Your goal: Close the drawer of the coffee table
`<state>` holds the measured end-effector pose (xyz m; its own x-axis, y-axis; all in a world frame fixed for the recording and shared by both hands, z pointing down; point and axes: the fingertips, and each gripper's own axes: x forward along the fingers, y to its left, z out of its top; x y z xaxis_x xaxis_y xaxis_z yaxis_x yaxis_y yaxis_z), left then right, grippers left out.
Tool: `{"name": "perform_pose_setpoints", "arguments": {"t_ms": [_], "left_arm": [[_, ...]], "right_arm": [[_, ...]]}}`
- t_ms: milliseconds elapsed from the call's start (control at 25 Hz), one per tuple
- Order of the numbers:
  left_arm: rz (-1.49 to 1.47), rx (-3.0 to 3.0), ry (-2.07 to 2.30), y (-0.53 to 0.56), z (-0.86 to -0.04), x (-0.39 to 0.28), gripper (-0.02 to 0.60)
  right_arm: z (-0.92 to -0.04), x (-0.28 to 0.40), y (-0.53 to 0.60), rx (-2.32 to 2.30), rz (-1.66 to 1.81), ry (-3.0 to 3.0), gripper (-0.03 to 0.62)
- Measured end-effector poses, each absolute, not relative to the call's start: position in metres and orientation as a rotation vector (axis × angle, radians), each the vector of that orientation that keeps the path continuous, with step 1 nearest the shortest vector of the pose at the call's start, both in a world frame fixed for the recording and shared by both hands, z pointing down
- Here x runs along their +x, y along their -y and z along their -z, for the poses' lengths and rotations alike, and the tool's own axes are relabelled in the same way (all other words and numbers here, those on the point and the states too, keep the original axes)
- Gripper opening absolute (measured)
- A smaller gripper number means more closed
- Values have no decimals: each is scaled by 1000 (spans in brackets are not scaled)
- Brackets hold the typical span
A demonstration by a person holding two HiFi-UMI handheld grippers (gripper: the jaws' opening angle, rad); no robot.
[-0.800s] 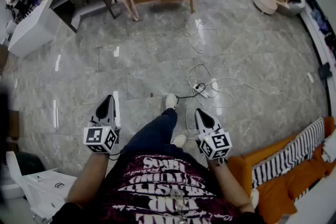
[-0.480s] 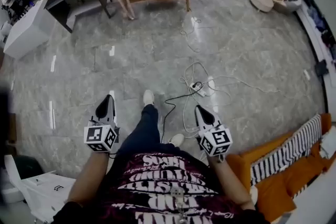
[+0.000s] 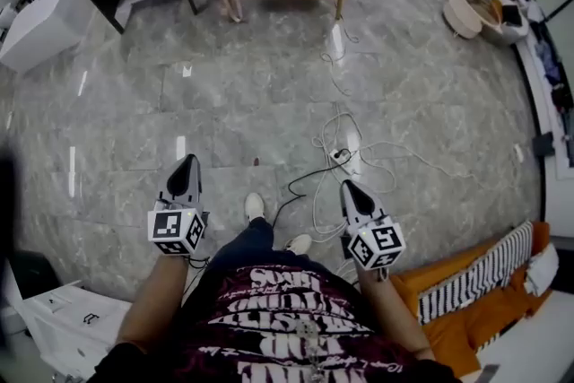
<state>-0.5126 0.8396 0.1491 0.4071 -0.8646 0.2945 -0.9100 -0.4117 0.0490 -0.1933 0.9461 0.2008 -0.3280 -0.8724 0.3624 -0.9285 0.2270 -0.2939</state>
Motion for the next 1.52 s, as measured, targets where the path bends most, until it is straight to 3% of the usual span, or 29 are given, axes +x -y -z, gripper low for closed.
{"name": "perform_pose_setpoints", "arguments": {"t_ms": [200,520,1000,1520], "left_arm": [[-279,2440,1581,-784,-160,-550,21],[-198,2577,1451,-714,-155,-543,21],[-302,2566,1373,-664,-188,-505,21],[-190,2607,1464,-592,-119,-433,21]], "right_arm": [[-180,-229,-890,1701,-620,2336,35],[-149,-254,-838,1746,-498,2269,35],[-168,-194,-818,1944,-643,2189,35],[-174,-166,-699,1693,-460,2379,35]]}}
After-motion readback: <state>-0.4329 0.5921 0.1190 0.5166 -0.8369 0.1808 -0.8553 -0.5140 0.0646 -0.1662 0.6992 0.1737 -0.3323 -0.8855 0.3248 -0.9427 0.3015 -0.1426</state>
